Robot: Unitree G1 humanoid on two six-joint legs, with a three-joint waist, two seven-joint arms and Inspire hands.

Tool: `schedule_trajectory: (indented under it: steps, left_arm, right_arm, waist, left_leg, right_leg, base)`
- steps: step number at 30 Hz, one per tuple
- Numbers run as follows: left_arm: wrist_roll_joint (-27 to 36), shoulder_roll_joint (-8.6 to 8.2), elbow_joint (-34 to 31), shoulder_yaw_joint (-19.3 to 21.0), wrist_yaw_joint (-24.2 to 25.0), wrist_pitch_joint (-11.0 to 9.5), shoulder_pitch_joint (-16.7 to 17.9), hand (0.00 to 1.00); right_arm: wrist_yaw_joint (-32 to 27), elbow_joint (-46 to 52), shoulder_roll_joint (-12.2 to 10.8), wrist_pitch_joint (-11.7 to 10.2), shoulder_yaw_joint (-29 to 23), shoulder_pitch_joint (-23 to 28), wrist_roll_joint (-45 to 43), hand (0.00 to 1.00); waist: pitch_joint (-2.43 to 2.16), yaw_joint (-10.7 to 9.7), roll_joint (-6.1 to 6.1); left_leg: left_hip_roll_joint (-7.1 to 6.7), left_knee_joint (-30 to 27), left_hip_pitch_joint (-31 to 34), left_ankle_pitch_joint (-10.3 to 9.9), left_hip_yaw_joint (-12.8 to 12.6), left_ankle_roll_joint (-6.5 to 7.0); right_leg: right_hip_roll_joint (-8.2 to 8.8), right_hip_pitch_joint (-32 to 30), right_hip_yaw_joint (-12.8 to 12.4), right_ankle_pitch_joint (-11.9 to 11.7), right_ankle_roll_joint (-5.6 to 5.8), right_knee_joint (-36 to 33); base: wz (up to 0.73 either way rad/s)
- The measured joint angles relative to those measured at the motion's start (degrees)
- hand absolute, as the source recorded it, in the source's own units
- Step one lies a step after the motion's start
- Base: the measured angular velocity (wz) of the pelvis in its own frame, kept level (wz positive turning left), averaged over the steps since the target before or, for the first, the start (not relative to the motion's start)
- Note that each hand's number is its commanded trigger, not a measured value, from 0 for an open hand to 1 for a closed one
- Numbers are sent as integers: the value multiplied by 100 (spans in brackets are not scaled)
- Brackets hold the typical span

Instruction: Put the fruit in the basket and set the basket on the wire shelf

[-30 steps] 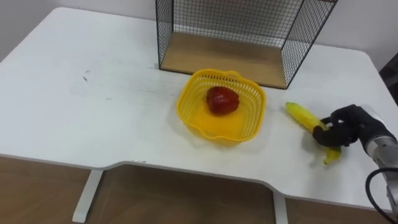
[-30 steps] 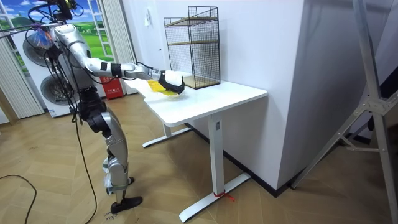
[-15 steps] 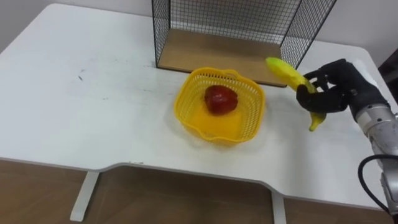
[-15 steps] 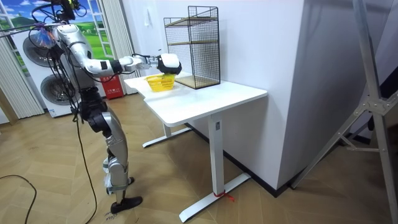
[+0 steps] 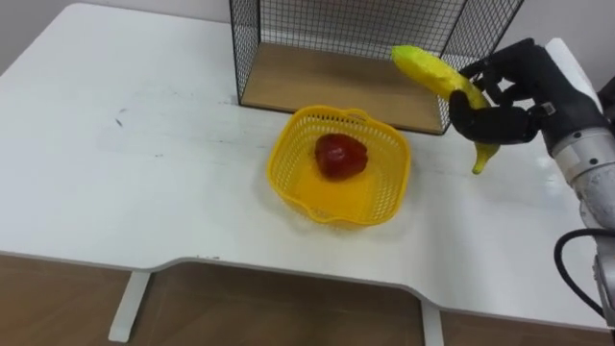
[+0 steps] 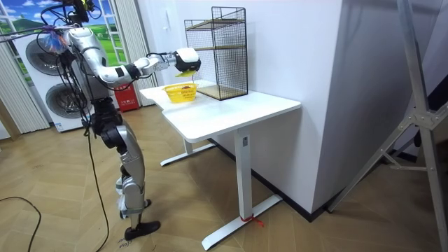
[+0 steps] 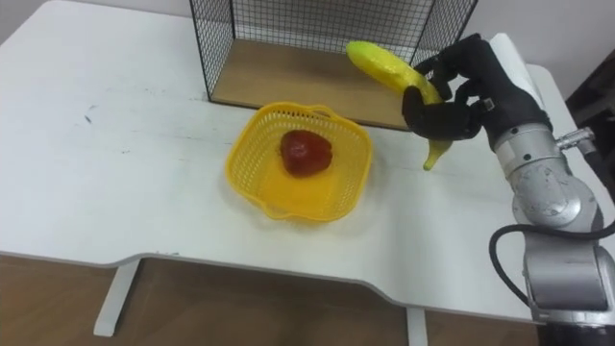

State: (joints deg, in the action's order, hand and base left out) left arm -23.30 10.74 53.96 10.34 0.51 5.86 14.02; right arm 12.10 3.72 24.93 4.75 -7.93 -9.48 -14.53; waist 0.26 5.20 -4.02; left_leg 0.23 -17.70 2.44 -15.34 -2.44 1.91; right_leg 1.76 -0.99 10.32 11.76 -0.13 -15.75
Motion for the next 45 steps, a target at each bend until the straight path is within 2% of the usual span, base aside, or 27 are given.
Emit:
schedule_trajectory:
  steps: [11,14,18,23,28,36,37,38,39,40,45]
  left_arm:
    - [-1,4,-53,-257,0,6,-75,0]
    - [2,14,-62,-257,1,12,-86,0]
    - [1,14,-64,-294,16,27,-98,0]
    - [19,19,-62,-383,13,36,-174,0]
    - [25,18,-61,-384,14,11,-215,0]
    - [19,21,-49,-383,13,4,-303,0]
    - [23,21,-51,-384,13,2,-320,0]
    - [24,20,-51,-384,13,2,-324,0]
    - [24,20,-51,-384,14,2,-323,0]
    - [24,21,-51,-383,14,2,-323,0]
    - [22,21,-51,-383,16,1,-322,0]
  right_arm:
    - [269,45,1,31,324,-97,-87,100]
    - [387,46,0,40,394,-173,-114,100]
    - [531,138,0,47,471,-327,-205,100]
    - [564,162,0,49,568,-343,-234,100]
    - [769,163,-1,49,905,-343,-322,100]
    - [867,164,-1,47,910,-343,-340,100]
    - [867,164,-1,45,909,-343,-339,96]
    - [867,164,-1,45,909,-343,-339,56]
    - [867,164,-1,45,909,-343,-338,5]
    - [868,164,-1,45,909,-343,-336,0]
    - [875,164,-1,45,909,-343,-336,0]
  waist:
    - [1,153,-23]
    - [24,159,-63]
    - [22,174,-123]
    - [24,292,-121]
    - [28,331,-116]
    - [26,453,-119]
    - [25,451,-120]
    - [25,453,-121]
    - [25,458,-122]
    - [25,463,-122]
    - [25,463,-122]
  left_leg:
    - [6,-46,9,3,-33,2]
    - [5,-78,46,3,-27,3]
    - [12,-160,214,2,-36,3]
    - [35,-179,232,1,-38,4]
    - [34,-191,254,1,-7,3]
    - [21,-164,275,2,54,2]
    - [22,-162,274,3,56,2]
    - [22,-160,274,3,55,2]
    - [23,-158,275,2,56,2]
    - [24,-158,277,2,57,2]
    - [22,-162,281,2,74,2]
  right_leg:
    - [23,-53,-11,13,14,-114]
    - [25,-74,-7,14,14,-118]
    - [22,-217,-2,13,12,-151]
    - [10,-220,1,5,2,-122]
    - [9,-224,44,3,-1,-114]
    - [12,-217,76,3,-1,-90]
    - [12,-216,81,3,-1,-89]
    - [12,-216,81,3,-1,-87]
    - [12,-216,82,3,-1,-87]
    - [13,-216,83,3,-1,-87]
    - [15,-213,86,3,-1,-87]
  base:
    - [-1]
    - [0]
    - [1]
    - [1]
    - [3]
    - [1]
    - [4]
    - [0]
    - [0]
    - [0]
    - [0]
